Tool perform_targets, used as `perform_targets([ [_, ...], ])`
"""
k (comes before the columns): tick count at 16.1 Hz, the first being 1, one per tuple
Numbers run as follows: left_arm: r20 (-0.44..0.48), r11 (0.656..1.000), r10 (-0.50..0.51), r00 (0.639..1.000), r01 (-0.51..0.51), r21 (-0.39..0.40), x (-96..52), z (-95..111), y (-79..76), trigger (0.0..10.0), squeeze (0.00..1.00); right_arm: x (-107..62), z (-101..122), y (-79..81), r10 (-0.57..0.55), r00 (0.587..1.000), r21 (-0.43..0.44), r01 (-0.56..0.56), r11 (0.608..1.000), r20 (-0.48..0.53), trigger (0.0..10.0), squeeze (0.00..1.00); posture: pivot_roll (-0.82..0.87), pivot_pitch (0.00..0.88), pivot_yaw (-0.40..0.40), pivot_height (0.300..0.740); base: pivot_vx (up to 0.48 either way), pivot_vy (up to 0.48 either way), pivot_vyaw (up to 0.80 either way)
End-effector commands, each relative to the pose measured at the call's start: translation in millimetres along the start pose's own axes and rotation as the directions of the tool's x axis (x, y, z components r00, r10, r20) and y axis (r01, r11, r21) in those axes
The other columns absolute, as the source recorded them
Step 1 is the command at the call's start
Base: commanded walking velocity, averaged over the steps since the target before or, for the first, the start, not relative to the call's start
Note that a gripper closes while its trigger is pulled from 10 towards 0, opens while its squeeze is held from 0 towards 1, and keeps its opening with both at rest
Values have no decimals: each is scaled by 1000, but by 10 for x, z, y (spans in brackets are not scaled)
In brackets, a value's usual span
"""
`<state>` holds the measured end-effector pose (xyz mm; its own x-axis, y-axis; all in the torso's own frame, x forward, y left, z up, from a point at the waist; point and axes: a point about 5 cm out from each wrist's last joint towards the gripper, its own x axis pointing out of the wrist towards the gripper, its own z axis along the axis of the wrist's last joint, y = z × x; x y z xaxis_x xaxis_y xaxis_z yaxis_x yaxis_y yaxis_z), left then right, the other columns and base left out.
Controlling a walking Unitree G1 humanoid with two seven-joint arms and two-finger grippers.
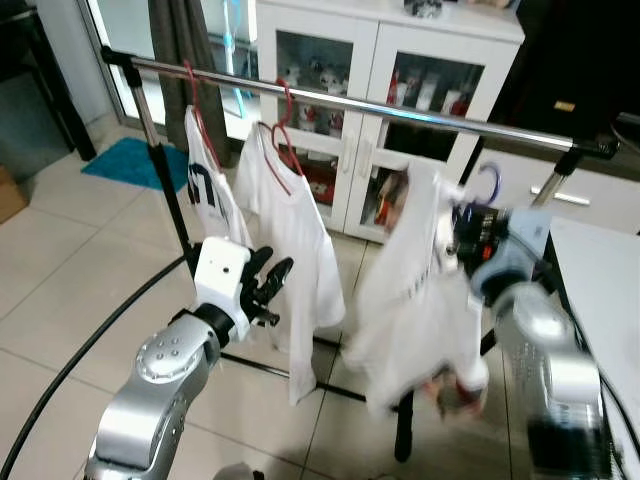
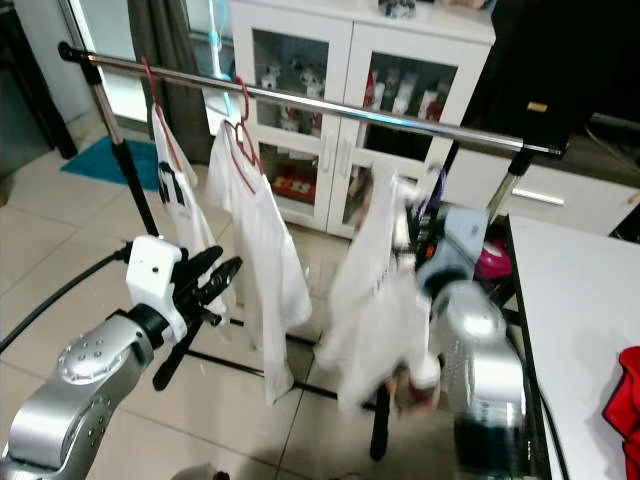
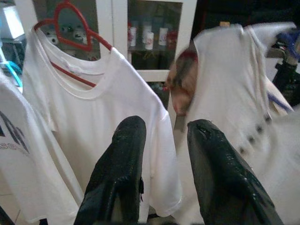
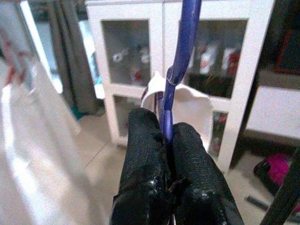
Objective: Hang hanger
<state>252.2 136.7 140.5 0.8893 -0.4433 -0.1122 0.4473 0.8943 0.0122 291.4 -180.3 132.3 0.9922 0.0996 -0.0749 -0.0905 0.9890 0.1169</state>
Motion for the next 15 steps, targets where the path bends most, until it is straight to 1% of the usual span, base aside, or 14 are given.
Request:
perform_targets([
  [1, 13, 1000, 11, 1000, -11, 3, -12, 18, -13, 10000, 0, -99, 67, 56, -2, 1000, 6, 2, 1000, 7, 0, 0, -34, 0, -92, 710, 0, 0, 0],
  [2, 13, 1000, 11, 1000, -11, 1, -15, 18, -18, 10000, 0, -145, 36, 75, -8, 1000, 8, 8, 1000, -16, 0, 0, -33, 0, -95, 710, 0, 0, 0],
  [5, 15, 1000, 9, 1000, -9, 1, -20, 27, -9, 10000, 0, -172, 35, 125, -4, 999, 13, 5, 1000, -41, 0, 0, -29, 0, -96, 710, 0, 0, 0],
  [7, 20, 1000, 17, 1000, -17, 5, -23, 44, -6, 10000, 0, -184, 16, 147, 18, 997, 3, -18, 1000, -73, 0, 0, -18, 0, -107, 710, -281, 0, 0],
  [11, 23, 1000, 27, 999, -27, 6, -33, 52, 6, 10000, 0, -174, 22, 188, 33, 996, 5, -33, 999, -87, 0, 0, -12, 0, -113, 710, -302, 0, 0],
  [15, 22, 1000, 24, 999, -24, 8, -25, 56, 4, 10000, 0, -190, 16, 187, 34, 995, 4, -34, 999, -99, 0, 0, -21, 0, -103, 710, -309, 0, 0],
])
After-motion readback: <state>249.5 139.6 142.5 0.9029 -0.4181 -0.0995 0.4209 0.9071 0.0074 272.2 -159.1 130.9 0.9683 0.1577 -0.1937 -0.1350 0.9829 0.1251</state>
